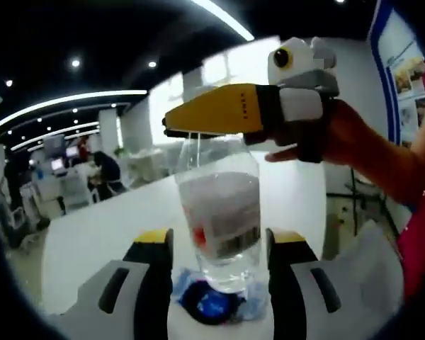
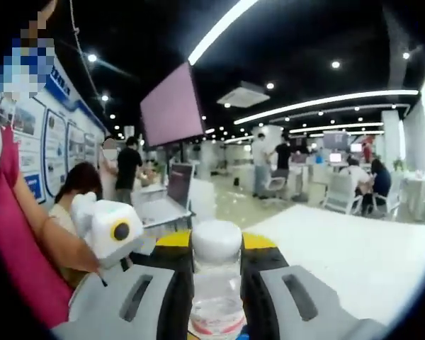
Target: Arrange the tabletop items into an orderly group along one side of the table until the central work area is clear of visible clutter.
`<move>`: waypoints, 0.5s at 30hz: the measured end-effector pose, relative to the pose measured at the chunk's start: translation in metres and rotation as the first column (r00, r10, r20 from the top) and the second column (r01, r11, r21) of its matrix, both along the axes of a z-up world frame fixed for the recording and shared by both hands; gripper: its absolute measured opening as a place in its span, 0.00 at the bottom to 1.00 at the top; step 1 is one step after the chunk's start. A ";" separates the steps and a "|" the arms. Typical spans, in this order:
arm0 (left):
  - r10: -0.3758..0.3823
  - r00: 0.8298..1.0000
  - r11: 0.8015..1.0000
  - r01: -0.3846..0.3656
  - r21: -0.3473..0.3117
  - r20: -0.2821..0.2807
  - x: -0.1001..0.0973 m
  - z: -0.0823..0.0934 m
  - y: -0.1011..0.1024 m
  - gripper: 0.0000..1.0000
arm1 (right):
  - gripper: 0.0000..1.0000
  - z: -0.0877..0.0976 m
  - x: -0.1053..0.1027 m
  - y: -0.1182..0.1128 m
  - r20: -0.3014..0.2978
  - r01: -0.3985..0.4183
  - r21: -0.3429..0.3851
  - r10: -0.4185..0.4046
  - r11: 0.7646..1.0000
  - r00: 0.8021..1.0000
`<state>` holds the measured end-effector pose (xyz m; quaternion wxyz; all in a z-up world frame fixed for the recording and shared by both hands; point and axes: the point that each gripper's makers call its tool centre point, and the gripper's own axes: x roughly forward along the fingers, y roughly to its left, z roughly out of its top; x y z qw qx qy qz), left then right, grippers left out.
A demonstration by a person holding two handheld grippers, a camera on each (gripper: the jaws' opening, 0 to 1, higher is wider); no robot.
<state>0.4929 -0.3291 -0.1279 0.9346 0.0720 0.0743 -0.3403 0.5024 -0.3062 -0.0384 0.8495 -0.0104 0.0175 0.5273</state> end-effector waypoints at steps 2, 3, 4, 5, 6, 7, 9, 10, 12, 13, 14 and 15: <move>0.056 0.998 0.998 -0.056 0.001 -0.009 0.007 -0.002 0.000 0.48 | 0.22 0.000 0.005 -0.001 -0.011 0.036 0.010 -0.036 0.999 0.999; 0.090 0.996 0.996 -0.090 -0.010 -0.006 0.011 0.000 0.000 0.49 | 0.22 0.000 0.007 -0.002 -0.012 0.051 0.016 -0.051 0.999 0.999; 0.108 0.994 0.994 -0.108 -0.013 0.000 0.014 0.001 0.000 0.49 | 0.22 0.000 0.010 -0.003 -0.002 0.081 0.010 -0.081 0.997 0.997; 0.130 0.991 0.991 -0.130 -0.042 -0.002 0.016 0.004 -0.002 0.48 | 0.22 0.000 0.013 -0.003 -0.002 0.103 0.011 -0.103 0.995 0.995; 0.144 0.990 0.988 -0.144 -0.060 0.003 0.017 0.007 -0.003 0.48 | 0.22 -0.001 0.014 -0.002 0.001 0.115 0.010 -0.115 0.993 0.993; 0.139 0.990 0.989 -0.139 -0.051 0.002 0.017 0.007 -0.007 0.49 | 0.22 -0.002 0.015 -0.002 0.003 0.131 0.007 -0.131 0.991 0.991; 0.146 0.989 0.988 -0.145 -0.045 0.004 0.017 0.006 -0.013 0.49 | 0.22 -0.003 0.017 -0.002 0.001 0.150 0.001 -0.150 0.989 0.989; 0.145 0.989 0.989 -0.144 -0.041 0.002 0.017 0.005 -0.016 0.50 | 0.22 -0.004 0.017 -0.001 0.000 0.155 0.003 -0.155 0.988 0.988; 0.156 0.988 0.987 -0.156 -0.029 0.009 0.019 0.003 -0.018 0.53 | 0.22 -0.005 0.018 -0.001 -0.004 0.165 0.004 -0.165 0.986 0.986; 0.167 0.986 0.986 -0.167 -0.018 0.010 0.020 0.001 -0.016 0.52 | 0.22 -0.006 0.018 -0.002 -0.007 0.171 0.005 -0.171 0.985 0.985; 0.172 0.985 0.985 -0.172 -0.018 0.007 0.020 0.001 -0.014 0.50 | 0.22 -0.006 0.019 -0.003 -0.010 0.177 0.006 -0.177 0.984 0.984; 0.178 0.984 0.984 -0.178 -0.015 0.009 0.021 0.001 -0.012 0.47 | 0.22 -0.006 0.019 -0.003 -0.014 0.181 0.009 -0.181 0.983 0.983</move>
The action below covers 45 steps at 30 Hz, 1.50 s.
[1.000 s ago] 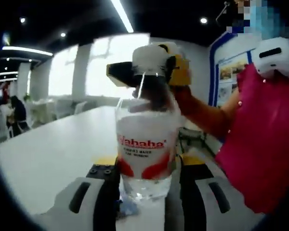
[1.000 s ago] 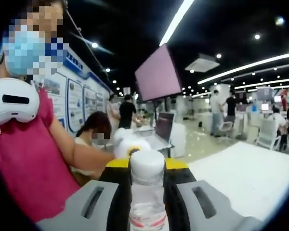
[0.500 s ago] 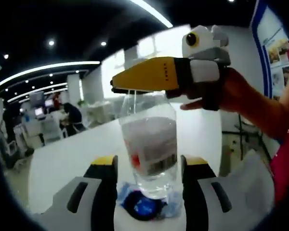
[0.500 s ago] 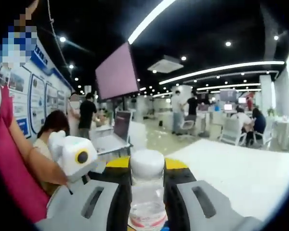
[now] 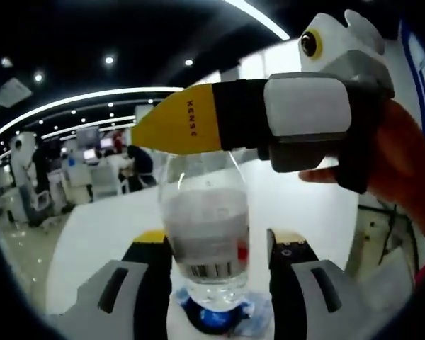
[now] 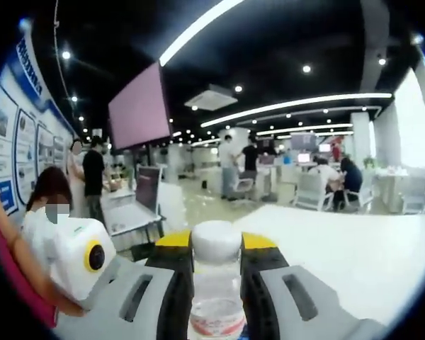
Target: Arrange the tabletop items into an orderly group along one side of the table until the central work area is clear of visible clutter.
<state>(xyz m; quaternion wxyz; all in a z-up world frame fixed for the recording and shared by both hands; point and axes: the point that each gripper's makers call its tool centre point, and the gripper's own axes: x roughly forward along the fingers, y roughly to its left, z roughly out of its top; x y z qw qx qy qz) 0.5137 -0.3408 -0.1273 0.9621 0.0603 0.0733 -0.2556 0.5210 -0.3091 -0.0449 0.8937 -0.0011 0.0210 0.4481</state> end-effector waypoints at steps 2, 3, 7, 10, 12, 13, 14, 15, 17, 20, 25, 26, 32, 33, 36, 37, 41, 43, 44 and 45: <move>0.019 1.000 1.000 -0.019 0.024 0.003 0.002 -0.002 0.006 0.41 | 0.22 -0.001 0.000 0.000 -0.007 0.004 0.006 -0.003 1.000 1.000; 0.014 1.000 1.000 -0.014 0.013 -0.005 0.002 -0.002 0.004 0.41 | 0.22 -0.002 -0.001 0.001 -0.009 0.004 0.005 -0.004 1.000 1.000; 0.012 1.000 0.999 -0.011 0.034 -0.021 0.001 -0.006 0.008 0.39 | 0.22 -0.005 -0.002 0.001 -0.025 0.006 0.004 -0.006 1.000 1.000; -0.025 0.999 0.999 0.026 0.035 -0.030 -0.002 -0.005 0.008 0.38 | 0.23 -0.005 -0.003 0.000 -0.041 0.007 0.009 -0.007 1.000 0.999; -0.048 0.998 0.998 0.049 0.032 -0.034 -0.003 -0.004 0.008 0.37 | 0.23 -0.004 -0.004 -0.001 -0.046 0.006 0.007 -0.006 1.000 0.999; -0.064 0.997 0.997 0.065 0.034 -0.031 -0.004 -0.003 0.008 0.37 | 0.23 -0.004 -0.005 -0.001 -0.046 0.005 0.007 -0.005 1.000 0.999; -0.077 0.996 0.996 0.078 0.031 -0.034 -0.005 -0.002 0.008 0.37 | 0.24 -0.003 -0.006 0.000 -0.044 0.001 0.007 0.000 1.000 0.999; -0.095 0.994 0.995 0.097 0.022 -0.046 -0.006 -0.003 0.008 0.37 | 0.24 -0.003 -0.007 0.001 -0.049 -0.013 0.005 0.014 1.000 0.999; -0.131 0.990 0.991 0.132 0.010 -0.047 -0.009 -0.001 0.009 0.36 | 0.24 -0.002 -0.009 0.002 -0.054 -0.035 0.005 0.036 0.999 0.998; -0.225 0.972 0.974 0.223 -0.034 -0.064 -0.015 0.001 0.005 0.36 | 0.25 0.001 -0.015 0.004 -0.050 -0.085 0.007 0.085 0.996 0.995; -0.352 0.933 0.936 0.349 -0.053 -0.069 -0.026 0.003 0.010 0.37 | 0.31 0.001 -0.029 0.010 -0.049 -0.206 0.011 0.206 0.979 0.977; -0.379 0.922 0.925 0.376 -0.051 -0.078 -0.029 0.002 0.010 0.37 | 0.32 0.002 -0.031 0.010 -0.052 -0.228 0.019 0.229 0.973 0.972; -0.514 0.852 0.857 0.502 -0.117 -0.099 -0.041 -0.001 0.023 0.37 | 0.44 0.008 -0.063 0.018 -0.021 -0.431 0.006 0.431 0.902 0.902; -0.530 0.842 0.845 0.512 -0.157 -0.105 -0.042 -0.001 0.028 0.37 | 0.48 0.003 -0.070 0.021 -0.015 -0.470 -0.036 0.470 0.882 0.883; -0.592 0.803 0.797 0.570 -0.201 -0.070 -0.050 0.006 0.036 0.37 | 0.54 -0.010 -0.077 0.026 -0.024 -0.510 -0.098 0.510 0.855 0.860; -0.607 0.792 0.785 0.585 -0.202 -0.064 -0.052 0.008 0.038 0.37 | 0.54 -0.010 -0.077 0.031 -0.028 -0.520 -0.082 0.519 0.850 0.854; -0.668 0.741 0.740 0.651 -0.168 -0.070 -0.065 0.010 0.044 0.37 | 0.52 -0.012 -0.080 0.045 -0.019 -0.558 -0.074 0.558 0.827 0.829; -0.678 0.731 0.731 0.660 -0.174 -0.075 -0.067 0.011 0.048 0.37 | 0.52 -0.014 -0.082 0.054 -0.018 -0.586 -0.082 0.586 0.806 0.810; -0.684 0.726 0.726 0.665 -0.176 -0.074 -0.068 0.012 0.050 0.37 | 0.52 -0.016 -0.085 0.058 -0.025 -0.602 -0.081 0.602 0.794 0.798; -0.688 0.722 0.721 0.670 -0.177 -0.073 -0.070 0.012 0.052 0.37 | 0.52 -0.017 -0.085 0.061 -0.026 -0.604 -0.086 0.604 0.792 0.796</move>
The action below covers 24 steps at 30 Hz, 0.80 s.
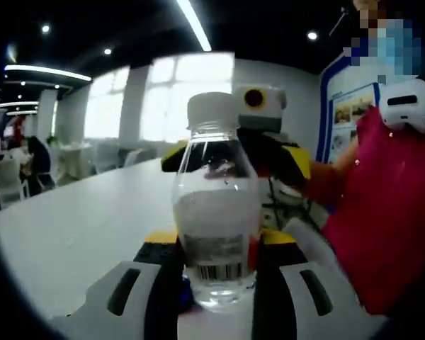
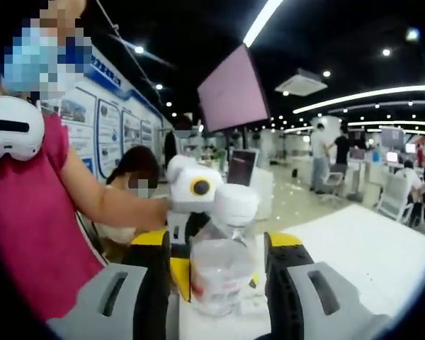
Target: Arrange the tabletop items into an orderly group along one side of the table until the central work area is clear of visible clutter.
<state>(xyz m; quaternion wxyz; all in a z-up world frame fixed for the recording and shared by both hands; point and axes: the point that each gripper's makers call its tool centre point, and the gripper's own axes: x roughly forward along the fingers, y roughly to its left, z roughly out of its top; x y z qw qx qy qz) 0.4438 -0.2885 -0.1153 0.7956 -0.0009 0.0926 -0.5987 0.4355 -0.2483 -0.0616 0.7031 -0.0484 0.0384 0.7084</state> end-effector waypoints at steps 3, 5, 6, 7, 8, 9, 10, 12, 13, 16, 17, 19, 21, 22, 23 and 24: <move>-0.025 1.000 1.000 0.025 -0.013 0.000 -0.005 0.002 0.005 0.37 | 0.51 -0.004 -0.001 0.008 0.008 -0.021 -0.010 0.021 1.000 1.000; -0.036 0.999 0.999 0.035 -0.025 -0.004 -0.007 0.004 0.007 0.37 | 0.49 -0.005 0.001 0.013 0.006 -0.026 -0.015 0.026 1.000 1.000; -0.037 0.999 0.999 0.036 -0.029 -0.004 -0.007 0.004 0.008 0.37 | 0.48 -0.006 0.002 0.015 0.010 -0.032 -0.015 0.032 0.999 0.999; -0.035 0.999 0.999 0.035 -0.032 -0.005 -0.007 0.004 0.010 0.37 | 0.47 -0.006 0.002 0.017 0.009 -0.036 -0.013 0.036 0.999 0.999; -0.033 0.999 0.999 0.033 -0.035 -0.005 -0.007 0.004 0.012 0.37 | 0.46 -0.006 0.003 0.020 0.003 -0.043 -0.008 0.043 0.999 0.999; -0.035 0.999 0.999 0.035 -0.035 -0.006 -0.007 0.004 0.014 0.37 | 0.45 -0.006 0.003 0.022 0.000 -0.046 -0.003 0.046 0.999 0.999; -0.036 0.999 0.999 0.036 -0.035 -0.006 -0.008 0.004 0.015 0.37 | 0.45 -0.007 0.005 0.026 -0.001 -0.046 -0.003 0.046 0.999 0.999; -0.041 0.999 0.999 0.040 -0.034 -0.009 -0.007 0.003 0.020 0.37 | 0.44 -0.009 0.006 0.030 -0.007 -0.056 -0.006 0.056 0.998 0.998; -0.041 0.999 0.999 0.041 -0.034 -0.012 -0.006 0.003 0.021 0.37 | 0.43 -0.009 0.006 0.033 -0.015 -0.066 -0.002 0.066 0.998 0.998; -0.040 0.999 0.999 0.040 -0.031 -0.012 -0.002 0.002 0.031 0.37 | 0.41 -0.010 0.008 0.042 -0.016 -0.082 0.003 0.082 0.997 0.997; -0.041 0.999 0.999 0.041 -0.029 -0.012 0.000 0.002 0.033 0.37 | 0.40 -0.010 0.011 0.046 -0.016 -0.087 0.006 0.087 0.996 0.996; -0.036 0.999 0.999 0.036 -0.018 -0.006 0.007 0.002 0.041 0.37 | 0.40 -0.010 0.016 0.052 -0.012 -0.089 0.013 0.089 0.996 0.996; -0.029 1.000 1.000 0.029 0.013 0.008 0.016 0.001 0.049 0.37 | 0.39 -0.010 0.024 0.061 0.002 -0.092 -0.001 0.092 0.996 0.996; -0.028 1.000 0.999 0.028 0.017 0.011 0.019 0.001 0.053 0.37 | 0.39 -0.010 0.029 0.066 0.017 -0.091 -0.010 0.092 0.996 0.996; -0.026 1.000 0.999 0.025 0.024 0.016 0.025 0.001 0.058 0.37 | 0.39 -0.009 0.031 0.071 0.027 -0.092 -0.013 0.092 0.996 0.995; -0.026 0.999 0.999 0.025 0.028 0.023 0.029 0.001 0.062 0.37 | 0.39 -0.009 0.037 0.077 0.041 -0.092 -0.017 0.093 0.996 0.995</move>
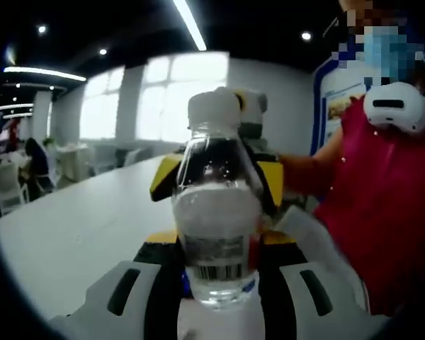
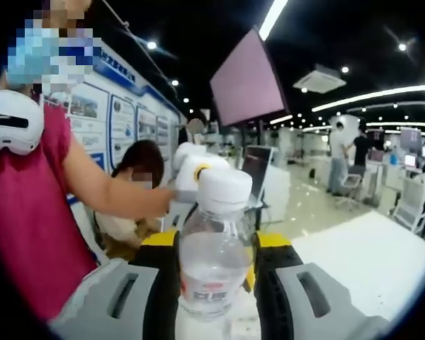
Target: Arrange the tabletop items into an orderly group along one side of the table until the central work area is clear of visible clutter.
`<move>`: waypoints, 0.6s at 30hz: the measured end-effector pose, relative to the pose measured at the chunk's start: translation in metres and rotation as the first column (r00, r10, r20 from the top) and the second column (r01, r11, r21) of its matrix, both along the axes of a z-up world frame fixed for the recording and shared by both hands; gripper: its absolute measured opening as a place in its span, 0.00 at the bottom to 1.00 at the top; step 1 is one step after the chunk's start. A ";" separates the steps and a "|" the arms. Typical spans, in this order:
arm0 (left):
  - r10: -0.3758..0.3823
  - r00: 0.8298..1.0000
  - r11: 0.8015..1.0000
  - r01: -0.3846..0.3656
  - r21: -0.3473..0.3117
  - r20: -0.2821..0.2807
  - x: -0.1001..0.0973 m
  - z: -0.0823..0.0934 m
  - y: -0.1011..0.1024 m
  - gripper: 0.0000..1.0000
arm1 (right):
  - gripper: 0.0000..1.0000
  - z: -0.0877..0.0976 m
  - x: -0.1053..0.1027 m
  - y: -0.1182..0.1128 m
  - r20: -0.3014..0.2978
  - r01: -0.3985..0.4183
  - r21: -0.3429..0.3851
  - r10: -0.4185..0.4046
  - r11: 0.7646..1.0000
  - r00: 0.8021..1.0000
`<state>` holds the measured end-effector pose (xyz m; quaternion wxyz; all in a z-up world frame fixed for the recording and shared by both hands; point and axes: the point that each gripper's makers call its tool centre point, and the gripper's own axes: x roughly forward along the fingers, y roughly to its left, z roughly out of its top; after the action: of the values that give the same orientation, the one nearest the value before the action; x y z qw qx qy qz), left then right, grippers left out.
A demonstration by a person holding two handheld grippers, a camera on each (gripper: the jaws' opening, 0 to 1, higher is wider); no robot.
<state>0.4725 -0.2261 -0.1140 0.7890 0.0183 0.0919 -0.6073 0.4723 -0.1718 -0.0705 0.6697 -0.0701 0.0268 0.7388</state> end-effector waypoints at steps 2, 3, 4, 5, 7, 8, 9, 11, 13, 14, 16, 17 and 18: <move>0.001 1.000 1.000 -0.001 0.014 0.009 0.010 -0.001 0.009 0.37 | 0.39 -0.002 0.010 0.009 0.010 0.001 0.000 -0.001 1.000 1.000; 0.005 1.000 1.000 -0.006 0.028 0.019 0.016 -0.003 0.015 0.38 | 0.39 -0.003 0.013 0.012 0.016 0.002 -0.001 -0.002 1.000 1.000; 0.006 1.000 0.999 -0.007 0.037 0.022 0.020 -0.005 0.018 0.38 | 0.38 -0.006 0.019 0.017 0.026 0.003 -0.001 -0.003 1.000 1.000; 0.007 1.000 0.999 -0.008 0.050 0.022 0.025 -0.008 0.022 0.38 | 0.38 -0.007 0.021 0.019 0.028 0.004 -0.002 -0.004 1.000 1.000; 0.013 0.999 0.997 -0.016 0.074 0.034 0.036 -0.017 0.031 0.38 | 0.38 -0.016 0.031 0.029 0.055 0.011 -0.009 -0.011 1.000 0.998; 0.020 0.999 0.996 -0.023 0.088 0.033 0.043 -0.024 0.036 0.38 | 0.38 -0.022 0.038 0.035 0.063 0.014 -0.018 -0.013 1.000 0.998; 0.023 0.999 0.995 -0.026 0.096 0.030 0.048 -0.030 0.041 0.38 | 0.38 -0.028 0.043 0.039 0.070 0.016 -0.025 -0.014 1.000 0.997; 0.036 0.999 0.992 -0.039 0.120 0.022 0.060 -0.045 0.050 0.38 | 0.38 -0.041 0.054 0.049 0.083 0.019 -0.041 -0.016 0.999 0.996; 0.046 0.999 0.988 -0.047 0.144 0.010 0.070 -0.060 0.059 0.38 | 0.38 -0.055 0.064 0.058 0.090 0.024 -0.055 -0.019 0.998 0.996; 0.048 0.999 0.986 -0.048 0.158 0.004 0.075 -0.068 0.063 0.38 | 0.38 -0.061 0.068 0.061 0.088 0.024 -0.059 -0.018 0.998 0.996; 0.053 0.999 0.983 -0.052 0.178 -0.002 0.083 -0.079 0.070 0.38 | 0.38 -0.075 0.078 0.069 0.081 0.024 -0.066 -0.019 0.998 0.997; 0.053 0.999 0.980 -0.050 0.193 -0.006 0.086 -0.086 0.073 0.38 | 0.38 -0.080 0.081 0.072 0.084 0.022 -0.071 -0.016 0.997 0.996; 0.054 0.998 0.977 -0.050 0.206 -0.012 0.089 -0.091 0.076 0.38 | 0.38 -0.089 0.087 0.076 0.077 0.023 -0.080 -0.017 0.997 0.997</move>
<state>0.5613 -0.1504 -0.2052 0.7976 0.0919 0.1616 -0.5739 0.5593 -0.0955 -0.1592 0.6742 -0.1251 0.0315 0.7272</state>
